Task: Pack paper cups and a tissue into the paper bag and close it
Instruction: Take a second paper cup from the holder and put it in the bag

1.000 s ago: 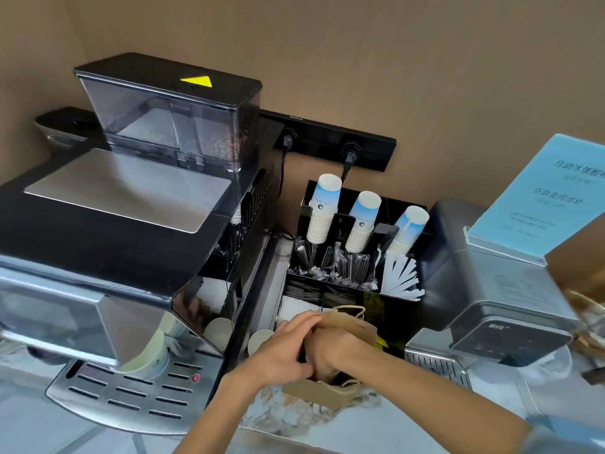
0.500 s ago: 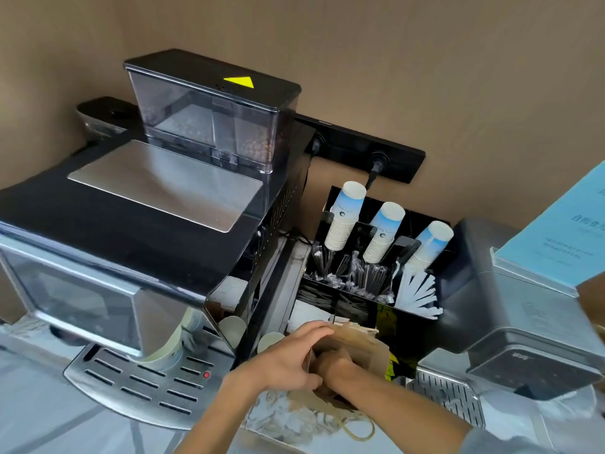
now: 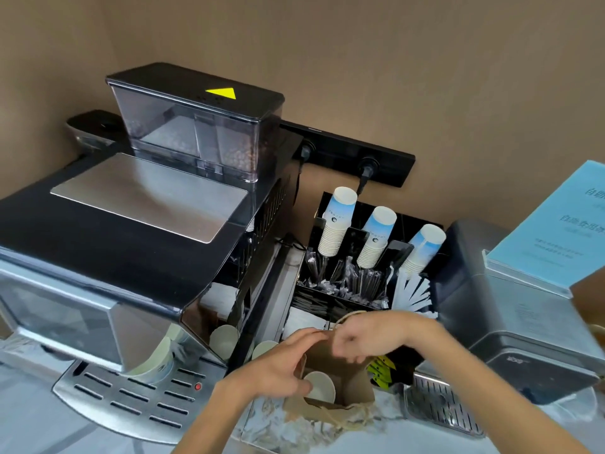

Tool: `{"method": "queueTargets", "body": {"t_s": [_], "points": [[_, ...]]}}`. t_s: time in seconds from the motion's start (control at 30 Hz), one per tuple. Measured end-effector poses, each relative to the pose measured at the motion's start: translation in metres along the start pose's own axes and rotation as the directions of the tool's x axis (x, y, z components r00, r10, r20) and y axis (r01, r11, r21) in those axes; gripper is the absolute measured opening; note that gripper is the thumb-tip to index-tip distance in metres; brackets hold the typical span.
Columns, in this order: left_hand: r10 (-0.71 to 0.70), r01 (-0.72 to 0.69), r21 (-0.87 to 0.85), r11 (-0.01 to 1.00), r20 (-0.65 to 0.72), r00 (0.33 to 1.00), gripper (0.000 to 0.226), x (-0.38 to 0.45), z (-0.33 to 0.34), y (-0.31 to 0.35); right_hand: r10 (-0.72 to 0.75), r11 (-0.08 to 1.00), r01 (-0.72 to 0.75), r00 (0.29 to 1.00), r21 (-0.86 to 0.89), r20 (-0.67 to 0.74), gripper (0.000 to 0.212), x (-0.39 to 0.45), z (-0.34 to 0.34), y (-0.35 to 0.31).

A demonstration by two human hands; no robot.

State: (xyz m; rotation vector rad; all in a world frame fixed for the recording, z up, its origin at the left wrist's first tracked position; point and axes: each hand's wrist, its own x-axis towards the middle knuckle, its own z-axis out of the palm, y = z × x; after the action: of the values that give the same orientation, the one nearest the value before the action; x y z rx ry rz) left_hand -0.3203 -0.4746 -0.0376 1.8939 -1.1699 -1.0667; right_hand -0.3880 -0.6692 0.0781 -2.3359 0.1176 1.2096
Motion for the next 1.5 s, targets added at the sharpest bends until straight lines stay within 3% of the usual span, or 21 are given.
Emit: {"method": "queueTargets", "body": {"t_s": [0.1, 0.17, 0.23, 0.33, 0.37, 0.47, 0.57, 0.63, 0.7, 0.83, 0.9, 1.0, 1.1, 1.27, 1.37, 1.43, 1.5], "points": [[-0.011, 0.011, -0.028, 1.000, -0.009, 1.000, 0.086, 0.000, 0.001, -0.001, -0.157, 0.963, 0.175, 0.982, 0.203, -0.105, 0.028, -0.042, -0.039, 0.021], [-0.022, 0.021, -0.039, 0.999, -0.021, 1.000, 0.084, 0.000, 0.001, -0.001, -0.240, 0.880, 0.320, 0.937, 0.351, -0.253, 0.026, -0.048, -0.059, 0.026], [-0.033, 0.032, -0.049, 0.998, -0.029, 0.999, 0.083, 0.000, 0.001, 0.000, -0.185, 0.823, 0.394, 0.867, 0.408, -0.463, 0.018, -0.024, -0.069, 0.025], [-0.050, 0.048, -0.051, 0.998, -0.041, 0.998, 0.082, -0.001, 0.002, 0.002, -0.003, 0.903, 0.292, 0.738, 0.315, -0.674, 0.016, 0.039, -0.071, 0.024], [-0.055, 0.053, -0.044, 0.998, -0.049, 0.997, 0.081, -0.002, 0.002, 0.003, 0.023, 0.936, 0.227, 0.724, 0.270, -0.689, 0.023, 0.057, -0.069, 0.023], [-0.077, 0.074, -0.045, 0.996, -0.061, 0.995, 0.080, -0.006, 0.003, 0.004, -0.005, 0.998, 0.048, 0.766, 0.050, -0.642, 0.043, 0.098, -0.058, 0.023], [-0.089, 0.086, -0.059, 0.995, -0.068, 0.994, 0.080, -0.008, 0.002, 0.006, -0.037, 0.984, -0.095, 0.725, -0.153, -0.687, 0.031, 0.120, -0.041, 0.020], [-0.101, 0.097, -0.051, 0.994, -0.073, 0.992, 0.081, -0.009, 0.002, 0.008, -0.042, 0.979, -0.120, 0.671, -0.164, -0.740, 0.018, 0.125, -0.035, 0.017], [-0.110, 0.107, -0.043, 0.993, -0.079, 0.991, 0.082, -0.010, 0.002, 0.008, -0.030, 0.983, -0.119, 0.648, -0.140, -0.761, 0.024, 0.128, -0.033, 0.018], [-0.120, 0.116, -0.056, 0.992, -0.071, 0.990, 0.082, -0.011, 0.003, 0.008, -0.043, 0.996, -0.035, 0.630, -0.083, -0.776, 0.027, 0.128, -0.035, 0.027], [-0.120, 0.116, -0.066, 0.991, -0.064, 0.991, 0.082, -0.010, 0.003, 0.008, -0.072, 0.997, 0.037, 0.584, -0.062, -0.809, 0.020, 0.125, -0.039, 0.031], [-0.119, 0.115, -0.064, 0.991, -0.065, 0.991, 0.083, -0.009, 0.004, 0.007, -0.123, 0.991, 0.111, 0.453, -0.081, -0.883, 0.020, 0.110, -0.046, 0.033], [-0.128, 0.125, -0.051, 0.991, -0.060, 0.990, 0.084, -0.007, 0.003, 0.007, -0.138, 0.978, 0.185, 0.259, -0.091, -0.956, 0.016, 0.082, -0.055, 0.032], [-0.119, 0.118, -0.020, 0.993, -0.056, 0.991, 0.085, -0.004, 0.001, 0.003, -0.133, 0.956, 0.277, 0.099, -0.101, -0.986, 0.007, 0.017, -0.068, 0.030], [-0.112, 0.111, -0.013, 0.994, -0.054, 0.992, 0.084, -0.004, 0.000, -0.001, -0.111, 0.953, 0.290, 0.077, -0.084, -0.991, 0.006, -0.019, -0.073, 0.032], [-0.108, 0.107, -0.020, 0.994, -0.044, 0.993, 0.083, -0.003, 0.000, -0.001, -0.022, 0.906, 0.421, 0.129, 0.035, -0.991, 0.014, -0.041, -0.074, 0.035], [-0.101, 0.100, -0.015, 0.995, -0.038, 0.994, 0.083, -0.003, 0.000, -0.002, 0.046, 0.770, 0.618, 0.193, 0.157, -0.980, 0.022, -0.060, -0.071, 0.035]]}}
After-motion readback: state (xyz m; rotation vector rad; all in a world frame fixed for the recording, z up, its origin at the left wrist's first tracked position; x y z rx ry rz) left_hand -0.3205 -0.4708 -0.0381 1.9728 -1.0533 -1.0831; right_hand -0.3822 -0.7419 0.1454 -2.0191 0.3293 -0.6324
